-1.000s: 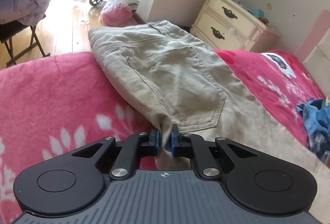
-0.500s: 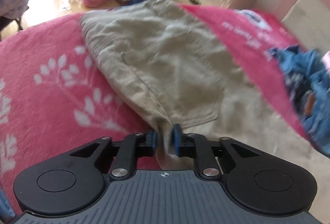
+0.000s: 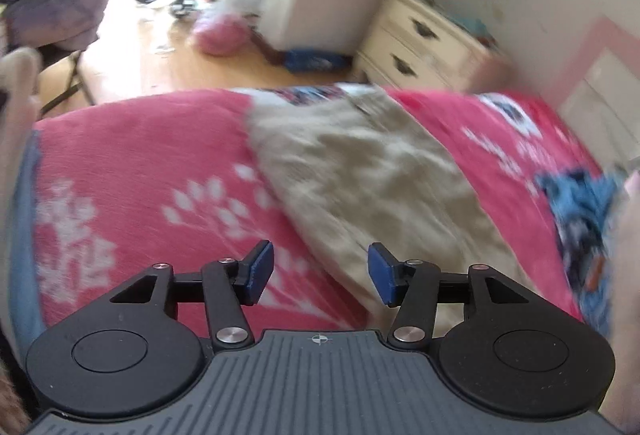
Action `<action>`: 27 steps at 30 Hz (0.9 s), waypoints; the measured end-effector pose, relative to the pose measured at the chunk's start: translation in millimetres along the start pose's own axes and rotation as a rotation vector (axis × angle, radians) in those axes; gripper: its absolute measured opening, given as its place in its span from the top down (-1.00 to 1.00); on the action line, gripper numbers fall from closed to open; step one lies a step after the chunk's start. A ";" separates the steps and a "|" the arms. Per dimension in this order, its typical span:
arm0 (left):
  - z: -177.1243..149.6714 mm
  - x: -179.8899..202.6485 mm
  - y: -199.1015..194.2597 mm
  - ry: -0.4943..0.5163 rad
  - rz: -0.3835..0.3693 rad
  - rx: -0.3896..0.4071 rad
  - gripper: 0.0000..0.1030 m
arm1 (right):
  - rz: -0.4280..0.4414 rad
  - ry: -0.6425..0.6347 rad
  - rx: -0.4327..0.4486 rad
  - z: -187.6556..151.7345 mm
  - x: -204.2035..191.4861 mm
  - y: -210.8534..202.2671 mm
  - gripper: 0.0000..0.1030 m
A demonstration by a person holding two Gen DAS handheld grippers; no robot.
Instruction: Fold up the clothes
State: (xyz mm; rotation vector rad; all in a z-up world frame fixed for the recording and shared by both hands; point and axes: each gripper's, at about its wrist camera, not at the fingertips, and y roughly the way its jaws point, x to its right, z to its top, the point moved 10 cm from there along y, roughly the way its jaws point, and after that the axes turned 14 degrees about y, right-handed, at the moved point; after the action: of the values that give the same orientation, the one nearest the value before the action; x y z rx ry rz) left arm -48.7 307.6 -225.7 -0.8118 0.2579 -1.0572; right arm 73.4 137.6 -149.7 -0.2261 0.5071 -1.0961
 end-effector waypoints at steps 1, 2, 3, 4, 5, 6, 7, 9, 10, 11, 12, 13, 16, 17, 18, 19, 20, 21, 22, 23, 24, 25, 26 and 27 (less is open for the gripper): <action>0.8 -9.2 2.8 -0.035 0.005 0.003 -0.04 | 0.021 -0.022 -0.070 -24.3 -14.7 21.2 0.88; 0.4 -18.0 7.3 -0.068 0.011 -0.005 -0.04 | 0.028 -0.046 -0.116 -44.2 -25.8 33.8 0.88; -1.3 -25.1 12.1 -0.097 0.013 -0.019 -0.04 | 0.035 -0.071 -0.162 -64.1 -36.8 46.2 0.88; -3.3 -31.2 16.1 -0.123 0.014 -0.032 -0.04 | 0.039 -0.097 -0.188 -78.1 -46.9 54.2 0.88; -4.2 -36.8 18.9 -0.146 0.011 -0.037 -0.04 | 0.039 -0.129 -0.167 -78.3 -55.0 52.6 0.87; -4.3 -42.0 20.8 -0.167 0.007 -0.038 -0.04 | 0.038 -0.163 -0.133 -73.7 -61.9 49.0 0.87; -4.5 -47.0 22.8 -0.183 0.003 -0.037 -0.04 | 0.041 -0.188 -0.102 -68.5 -70.1 46.2 0.87; -5.6 -55.8 25.5 -0.208 0.004 -0.037 -0.04 | 0.055 -0.221 -0.055 -61.2 -90.0 46.2 0.87; -6.2 -60.1 26.7 -0.221 0.005 -0.037 -0.04 | 0.062 -0.241 -0.035 -58.8 -100.3 48.0 0.87; -6.5 -64.2 27.2 -0.230 0.008 -0.036 -0.04 | 0.070 -0.267 -0.025 -59.2 -110.9 53.5 0.87; -6.5 -68.1 27.3 -0.236 0.013 -0.035 -0.04 | 0.081 -0.292 -0.023 -62.0 -121.0 60.7 0.87; -6.5 -72.0 27.3 -0.243 0.018 -0.034 -0.04 | 0.092 -0.323 -0.033 -69.2 -130.5 71.4 0.87; -4.8 -83.9 25.2 -0.251 0.040 -0.020 -0.04 | 0.120 -0.412 -0.109 -95.6 -151.0 99.4 0.79; -3.8 -87.1 24.5 -0.255 0.047 -0.017 -0.04 | 0.127 -0.440 -0.152 -106.2 -154.4 106.8 0.67; -2.8 -90.2 23.5 -0.263 0.051 -0.013 -0.04 | 0.136 -0.463 -0.184 -113.9 -156.7 110.7 0.63; -1.7 -92.9 22.4 -0.275 0.051 -0.008 -0.04 | 0.152 -0.467 -0.192 -114.5 -156.8 106.5 0.53; -0.4 -95.4 21.1 -0.288 0.050 0.000 -0.04 | 0.179 -0.450 -0.203 -112.4 -156.5 99.7 0.32; 0.9 -97.2 20.2 -0.299 0.049 0.007 -0.04 | 0.205 -0.429 -0.213 -110.0 -155.6 92.7 0.20; 2.0 -97.9 19.7 -0.307 0.046 0.013 -0.04 | 0.229 -0.398 -0.223 -106.7 -153.3 85.8 0.04; 3.1 -98.1 19.5 -0.312 0.043 0.016 -0.04 | 0.255 -0.372 -0.231 -103.2 -151.1 78.3 0.03; 4.5 -97.8 19.1 -0.318 0.038 0.022 -0.04 | 0.289 -0.351 -0.235 -99.1 -149.2 69.3 0.03; 7.2 -95.9 18.3 -0.321 0.026 0.032 -0.04 | 0.327 -0.323 -0.242 -94.6 -146.9 61.3 0.03; 10.8 -93.2 17.4 -0.322 0.012 0.046 -0.04 | 0.354 -0.287 -0.250 -90.0 -142.8 56.3 0.03; 14.3 -90.5 16.4 -0.322 -0.003 0.059 -0.04 | 0.368 -0.246 -0.257 -84.6 -135.9 48.4 0.03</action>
State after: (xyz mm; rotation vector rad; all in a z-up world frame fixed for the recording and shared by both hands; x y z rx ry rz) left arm -74.4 395.2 -243.8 -0.9145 -0.0475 -0.9170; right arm 20.8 286.3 -205.0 -0.4669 0.4461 -0.6324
